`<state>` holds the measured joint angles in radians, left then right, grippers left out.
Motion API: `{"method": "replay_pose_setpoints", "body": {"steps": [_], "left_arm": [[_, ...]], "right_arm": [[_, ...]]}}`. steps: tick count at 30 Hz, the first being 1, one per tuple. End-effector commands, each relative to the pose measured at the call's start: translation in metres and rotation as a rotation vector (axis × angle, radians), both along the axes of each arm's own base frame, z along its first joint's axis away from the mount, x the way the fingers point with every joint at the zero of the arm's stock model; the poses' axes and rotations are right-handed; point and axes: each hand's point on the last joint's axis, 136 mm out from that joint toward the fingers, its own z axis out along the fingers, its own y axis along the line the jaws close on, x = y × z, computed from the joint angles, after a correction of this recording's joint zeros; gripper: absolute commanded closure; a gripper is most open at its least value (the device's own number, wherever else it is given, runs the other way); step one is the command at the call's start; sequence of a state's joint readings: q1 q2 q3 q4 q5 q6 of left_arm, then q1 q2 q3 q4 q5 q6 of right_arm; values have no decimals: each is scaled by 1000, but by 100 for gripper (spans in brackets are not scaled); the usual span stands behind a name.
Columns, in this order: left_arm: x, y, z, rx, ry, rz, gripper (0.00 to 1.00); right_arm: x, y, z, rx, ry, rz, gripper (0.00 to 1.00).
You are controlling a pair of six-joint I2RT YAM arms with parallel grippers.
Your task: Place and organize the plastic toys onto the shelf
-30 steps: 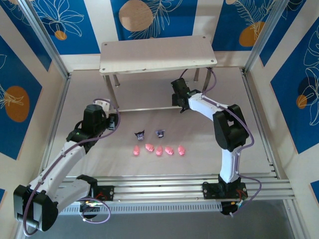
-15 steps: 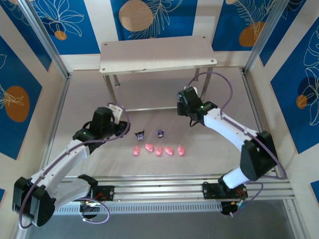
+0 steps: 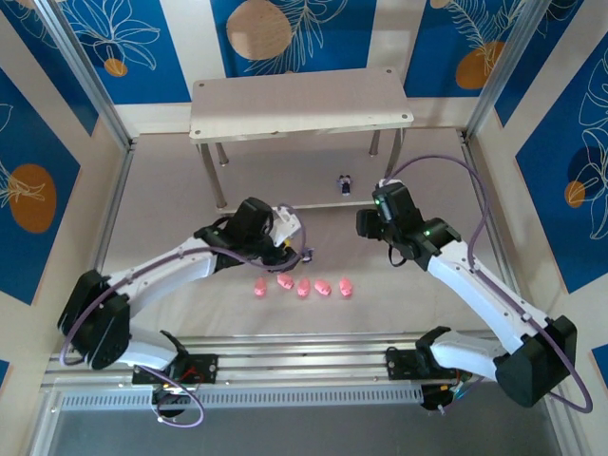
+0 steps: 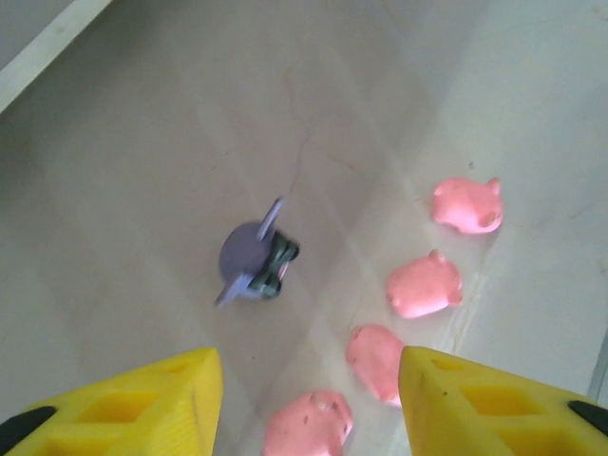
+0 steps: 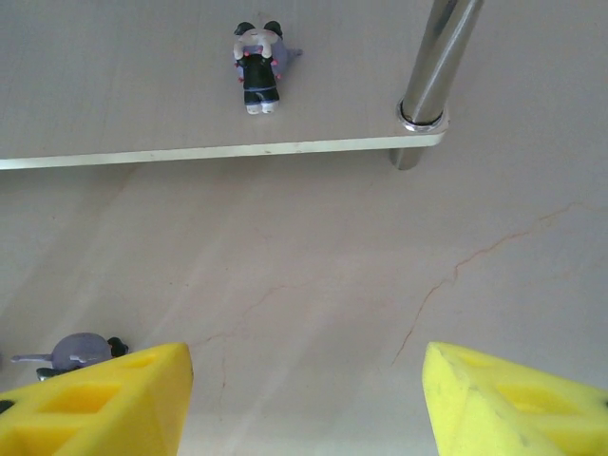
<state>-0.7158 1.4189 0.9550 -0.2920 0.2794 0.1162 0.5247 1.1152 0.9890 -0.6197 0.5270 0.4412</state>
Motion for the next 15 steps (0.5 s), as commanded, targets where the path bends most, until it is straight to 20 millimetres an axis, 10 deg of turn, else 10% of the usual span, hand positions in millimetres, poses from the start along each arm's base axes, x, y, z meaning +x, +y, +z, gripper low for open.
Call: {"method": "replay_pose_setpoints", "body": {"steps": [1, 15], "left_arm": [[-8, -25, 7, -58, 43, -138, 47], [3, -29, -27, 58, 91, -171, 49]], "right_arm": [[-10, -3, -8, 25, 37, 3, 34], [-14, -12, -3, 89, 6, -11, 34]]}}
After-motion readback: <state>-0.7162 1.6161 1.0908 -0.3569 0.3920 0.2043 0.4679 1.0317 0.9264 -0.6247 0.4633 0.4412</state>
